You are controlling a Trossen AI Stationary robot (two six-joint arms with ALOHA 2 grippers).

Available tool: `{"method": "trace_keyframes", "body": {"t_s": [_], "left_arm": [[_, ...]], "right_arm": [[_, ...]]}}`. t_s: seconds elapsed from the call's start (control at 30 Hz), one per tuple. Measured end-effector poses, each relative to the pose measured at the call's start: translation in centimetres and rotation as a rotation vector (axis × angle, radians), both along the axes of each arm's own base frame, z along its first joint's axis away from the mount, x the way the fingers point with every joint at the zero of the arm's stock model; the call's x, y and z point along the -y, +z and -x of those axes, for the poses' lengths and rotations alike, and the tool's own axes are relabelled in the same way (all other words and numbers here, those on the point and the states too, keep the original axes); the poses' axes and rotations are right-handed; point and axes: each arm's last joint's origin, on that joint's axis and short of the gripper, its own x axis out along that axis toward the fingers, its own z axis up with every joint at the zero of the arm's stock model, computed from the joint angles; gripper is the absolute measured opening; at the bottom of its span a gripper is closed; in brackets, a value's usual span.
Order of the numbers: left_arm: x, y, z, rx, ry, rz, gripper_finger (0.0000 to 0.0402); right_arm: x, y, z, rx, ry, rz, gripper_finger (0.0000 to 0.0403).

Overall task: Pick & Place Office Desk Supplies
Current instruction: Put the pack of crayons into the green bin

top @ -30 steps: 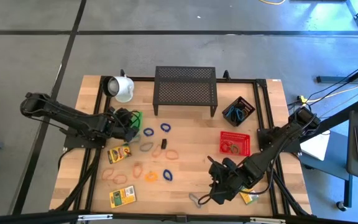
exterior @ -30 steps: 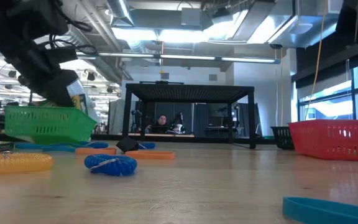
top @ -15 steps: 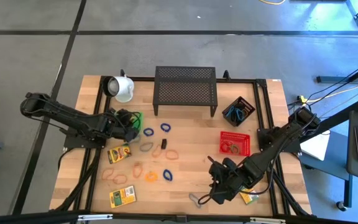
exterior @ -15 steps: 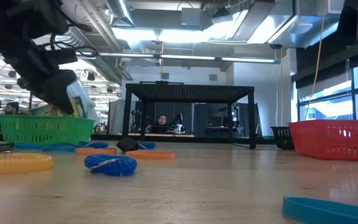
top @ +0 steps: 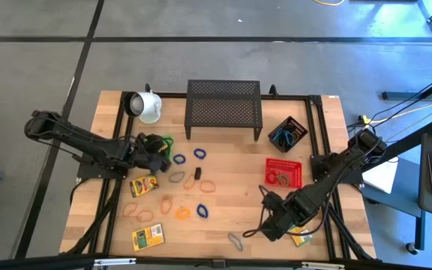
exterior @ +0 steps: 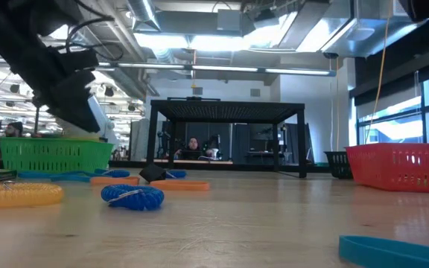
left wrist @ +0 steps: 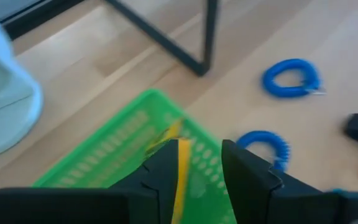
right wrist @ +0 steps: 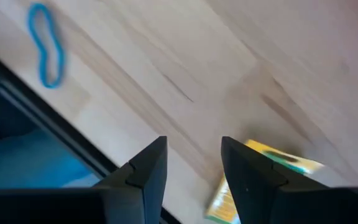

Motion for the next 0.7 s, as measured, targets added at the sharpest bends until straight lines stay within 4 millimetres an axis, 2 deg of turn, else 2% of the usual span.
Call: {"method": "trace_keyframes", "body": {"t_s": [0.13, 0.33, 0.53, 0.7], "left_arm": [[0.5, 0.3, -0.5, 0.045, -0.06, 0.014, 0.0114], [1.5, 0.8, -1.3, 0.132, -0.154, 0.091, 0.0115], [2.9, 1.3, -1.7, 0.199, -0.267, 0.164, 0.0107], [4.0, 1.9, -2.0, 0.251, -0.377, 0.132, 0.0105]], "right_arm": [[0.2, -0.1, 0.3, -0.03, 0.082, 0.015, 0.0152], [0.0, -0.5, 0.4, -0.031, 0.376, 0.032, 0.0152], [-0.7, -2.9, 0.2, -0.14, 0.664, -0.003, 0.0152], [-0.6, -4.6, 0.3, -0.232, 0.786, 0.024, 0.0152]]}}
